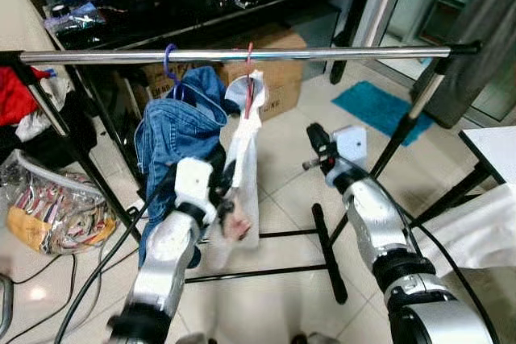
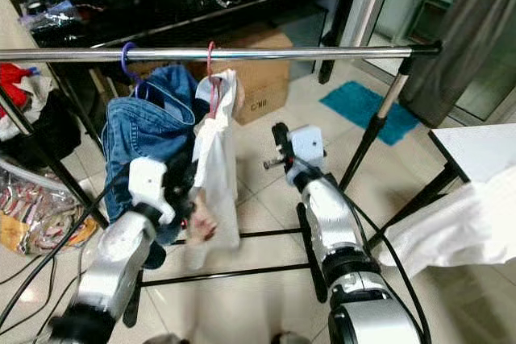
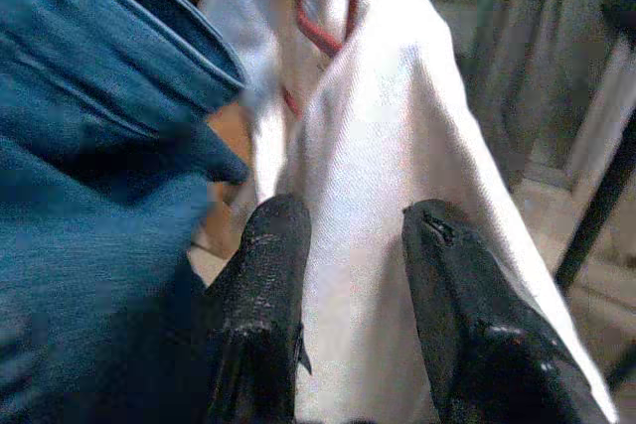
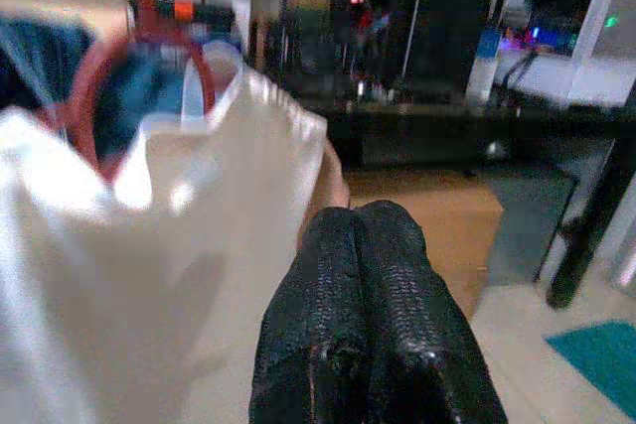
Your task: Hang hanger
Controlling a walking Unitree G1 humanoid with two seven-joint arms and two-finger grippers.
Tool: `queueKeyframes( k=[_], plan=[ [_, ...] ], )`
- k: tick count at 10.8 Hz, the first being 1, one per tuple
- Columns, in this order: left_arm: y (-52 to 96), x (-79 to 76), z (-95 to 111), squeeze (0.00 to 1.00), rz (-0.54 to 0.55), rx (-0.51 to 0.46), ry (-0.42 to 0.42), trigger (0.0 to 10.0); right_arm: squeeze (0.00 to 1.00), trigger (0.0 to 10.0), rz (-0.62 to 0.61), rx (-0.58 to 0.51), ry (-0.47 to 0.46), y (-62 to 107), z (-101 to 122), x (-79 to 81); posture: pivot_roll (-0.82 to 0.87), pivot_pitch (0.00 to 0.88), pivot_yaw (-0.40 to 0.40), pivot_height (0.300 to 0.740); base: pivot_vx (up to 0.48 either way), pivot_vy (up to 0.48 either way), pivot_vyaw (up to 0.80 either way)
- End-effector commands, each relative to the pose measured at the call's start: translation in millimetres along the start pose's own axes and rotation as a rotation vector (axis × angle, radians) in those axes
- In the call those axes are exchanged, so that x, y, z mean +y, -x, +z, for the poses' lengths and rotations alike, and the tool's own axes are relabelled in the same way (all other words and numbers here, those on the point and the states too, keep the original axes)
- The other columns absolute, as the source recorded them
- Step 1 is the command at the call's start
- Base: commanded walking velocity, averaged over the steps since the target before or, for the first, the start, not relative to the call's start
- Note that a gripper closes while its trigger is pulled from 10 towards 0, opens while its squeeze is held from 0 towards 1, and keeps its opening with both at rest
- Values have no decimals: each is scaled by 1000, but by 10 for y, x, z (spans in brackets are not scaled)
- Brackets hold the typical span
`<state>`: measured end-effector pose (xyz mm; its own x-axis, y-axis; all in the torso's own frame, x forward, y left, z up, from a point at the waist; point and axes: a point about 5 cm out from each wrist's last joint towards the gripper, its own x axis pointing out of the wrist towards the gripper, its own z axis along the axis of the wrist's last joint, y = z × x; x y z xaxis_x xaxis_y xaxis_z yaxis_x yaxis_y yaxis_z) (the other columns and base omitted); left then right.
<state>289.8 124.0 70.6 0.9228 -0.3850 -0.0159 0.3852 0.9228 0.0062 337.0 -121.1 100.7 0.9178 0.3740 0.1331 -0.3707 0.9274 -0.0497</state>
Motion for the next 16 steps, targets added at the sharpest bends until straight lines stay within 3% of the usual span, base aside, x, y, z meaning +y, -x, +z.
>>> queueKeyframes(
  k=[1,5,8,10,11,12,13,16],
  plan=[
    [-45,-43,-55,0,-48,36,-7,10000,0,10000,-10,-35,-20,-61,108,-22,69,0,-25,740,0,0,0],
    [-223,-257,-22,0,-220,26,-89,10000,0,10000,24,-58,-74,-91,196,44,58,0,-23,740,0,0,0],
    [-191,-181,39,0,-143,-45,-166,10000,0,10000,90,-17,-89,-88,206,127,59,0,-24,740,0,0,0],
    [-28,-121,-44,0,-98,-56,-171,10000,0,10000,227,49,-137,-96,234,318,88,0,-31,740,0,0,0],
    [-5,-110,-73,0,-88,-50,-170,10000,0,10000,287,78,-150,-96,244,386,95,0,-33,740,0,0,0],
    [13,-100,-131,0,-80,-29,-175,10000,0,10000,451,144,-140,-85,301,564,101,0,-36,740,0,0,0],
    [-11,-92,-126,0,-77,-27,-178,10000,0,10000,502,166,-125,-83,330,612,101,0,-37,740,0,0,0],
    [-62,-102,-92,0,-88,-36,-188,10000,0,10000,495,256,-63,-70,321,671,94,0,-35,740,0,0,0]
  ],
)
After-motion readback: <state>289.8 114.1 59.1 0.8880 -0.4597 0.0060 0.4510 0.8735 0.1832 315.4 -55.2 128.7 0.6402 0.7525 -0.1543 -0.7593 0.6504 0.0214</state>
